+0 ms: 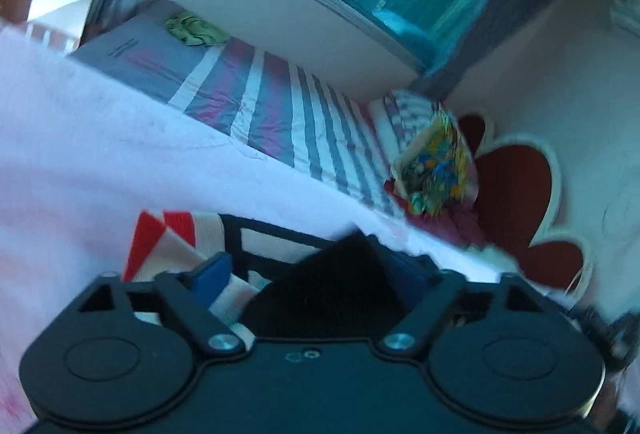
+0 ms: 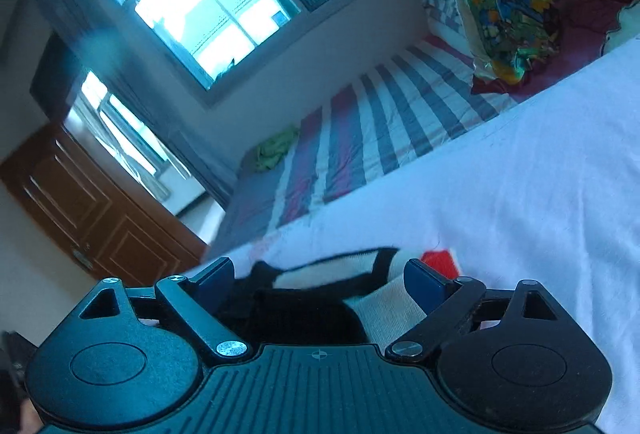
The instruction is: Fold small clothes
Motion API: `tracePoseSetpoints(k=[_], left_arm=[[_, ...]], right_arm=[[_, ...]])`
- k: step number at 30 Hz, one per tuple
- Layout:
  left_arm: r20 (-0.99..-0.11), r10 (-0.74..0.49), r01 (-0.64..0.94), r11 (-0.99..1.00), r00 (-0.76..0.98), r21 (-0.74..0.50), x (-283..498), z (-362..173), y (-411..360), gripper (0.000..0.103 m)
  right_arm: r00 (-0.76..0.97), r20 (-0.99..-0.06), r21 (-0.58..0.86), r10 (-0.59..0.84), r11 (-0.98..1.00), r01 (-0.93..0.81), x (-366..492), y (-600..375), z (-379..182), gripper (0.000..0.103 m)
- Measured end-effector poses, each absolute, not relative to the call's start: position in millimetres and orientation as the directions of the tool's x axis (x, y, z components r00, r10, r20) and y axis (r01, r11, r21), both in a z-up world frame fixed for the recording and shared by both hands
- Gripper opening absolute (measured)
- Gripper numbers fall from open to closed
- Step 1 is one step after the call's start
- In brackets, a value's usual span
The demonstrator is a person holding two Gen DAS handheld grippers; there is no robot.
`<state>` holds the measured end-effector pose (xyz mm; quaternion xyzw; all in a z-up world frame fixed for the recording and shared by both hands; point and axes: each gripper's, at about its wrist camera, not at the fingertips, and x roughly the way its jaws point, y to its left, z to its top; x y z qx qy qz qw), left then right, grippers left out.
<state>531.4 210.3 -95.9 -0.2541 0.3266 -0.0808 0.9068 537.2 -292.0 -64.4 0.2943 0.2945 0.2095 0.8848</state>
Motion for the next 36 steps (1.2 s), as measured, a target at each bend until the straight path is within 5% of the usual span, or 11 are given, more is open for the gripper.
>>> tracePoseSetpoints(k=[2,6,10,15,17,19,21,30,36], left_arm=[[-0.603,-0.284,0.034,0.920,0.746,-0.391,535.9,-92.8,200.7,0.060],[-0.699,-0.221,0.131,0.975,0.680,-0.180,546.8,-99.0,173.8,0.058],[-0.736,-0.190,0.146,0.981,0.649,-0.124,554.6,-106.6,166.0,0.056],[-0.727,-0.172,0.135,0.985,0.664,-0.110,550.9,-107.3,164.3,0.040],[-0.711,-0.162,0.120,0.987,0.684,-0.109,548.4,-108.1,166.3,0.029],[-0.687,-0.160,0.110,0.987,0.709,-0.116,542.2,-107.6,168.5,0.018],[-0.663,-0.153,0.098,0.988,0.733,-0.120,540.1,-105.2,170.4,0.003],[-0.499,-0.076,0.017,0.992,0.863,-0.122,525.1,-71.8,176.5,0.004],[-0.644,0.011,-0.060,0.997,0.765,-0.055,559.3,-102.1,168.7,0.004]], right_arm=[[0.732,-0.430,0.559,0.528,0.793,-0.244,532.7,-287.3,-58.3,0.077],[0.683,-0.509,0.451,0.523,0.839,-0.305,533.2,-266.4,-64.6,0.066],[0.661,-0.557,0.394,0.503,0.860,-0.323,537.0,-243.0,-79.8,0.054],[0.635,-0.640,0.200,0.434,0.891,-0.408,541.0,-204.2,-99.6,0.041],[0.651,-0.638,0.146,0.410,0.895,-0.421,537.9,-195.7,-103.5,0.013],[0.675,-0.626,0.120,0.391,0.903,-0.412,533.6,-192.8,-104.4,0.003],[0.708,-0.596,0.099,0.378,0.910,-0.402,528.5,-192.2,-105.1,0.003],[0.827,-0.452,0.122,0.334,0.942,-0.313,521.9,-205.0,-90.5,0.003],[0.763,-0.575,0.152,0.296,0.955,-0.256,545.4,-207.0,-111.7,0.003]])
